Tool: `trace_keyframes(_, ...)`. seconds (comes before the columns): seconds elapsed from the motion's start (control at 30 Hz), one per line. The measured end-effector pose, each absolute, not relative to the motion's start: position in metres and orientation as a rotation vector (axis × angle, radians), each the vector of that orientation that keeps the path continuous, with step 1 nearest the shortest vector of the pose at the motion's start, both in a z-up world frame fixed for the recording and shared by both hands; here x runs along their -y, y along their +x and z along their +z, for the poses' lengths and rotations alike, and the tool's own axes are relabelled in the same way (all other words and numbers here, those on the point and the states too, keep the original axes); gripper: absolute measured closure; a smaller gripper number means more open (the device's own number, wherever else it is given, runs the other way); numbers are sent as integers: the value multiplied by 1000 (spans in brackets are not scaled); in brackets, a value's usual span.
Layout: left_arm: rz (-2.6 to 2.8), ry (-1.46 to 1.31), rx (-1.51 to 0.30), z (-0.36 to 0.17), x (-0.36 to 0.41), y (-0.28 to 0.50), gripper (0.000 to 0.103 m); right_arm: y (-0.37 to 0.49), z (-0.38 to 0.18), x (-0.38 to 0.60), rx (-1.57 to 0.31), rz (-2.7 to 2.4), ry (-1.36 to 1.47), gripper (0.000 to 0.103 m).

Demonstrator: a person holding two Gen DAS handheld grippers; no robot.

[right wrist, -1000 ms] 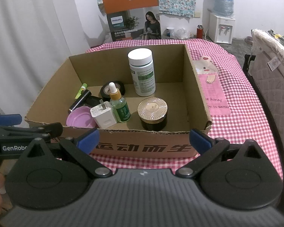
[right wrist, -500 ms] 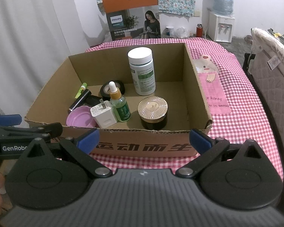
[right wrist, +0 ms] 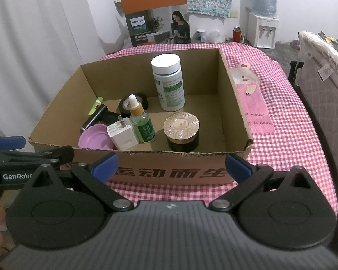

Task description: Organize rigid objects

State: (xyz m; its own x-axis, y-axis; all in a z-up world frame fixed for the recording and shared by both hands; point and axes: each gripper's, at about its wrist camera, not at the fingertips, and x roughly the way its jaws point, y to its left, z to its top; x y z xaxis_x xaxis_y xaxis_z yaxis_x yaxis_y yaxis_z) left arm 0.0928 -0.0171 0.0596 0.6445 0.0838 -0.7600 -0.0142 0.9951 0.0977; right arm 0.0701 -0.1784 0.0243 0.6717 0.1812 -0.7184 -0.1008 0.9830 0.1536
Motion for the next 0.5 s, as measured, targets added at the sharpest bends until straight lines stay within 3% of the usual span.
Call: trace_keyframes(0.5, 56, 87, -869, 60, 17, 93, 1, 69, 23, 180, -824, 160, 107, 1)
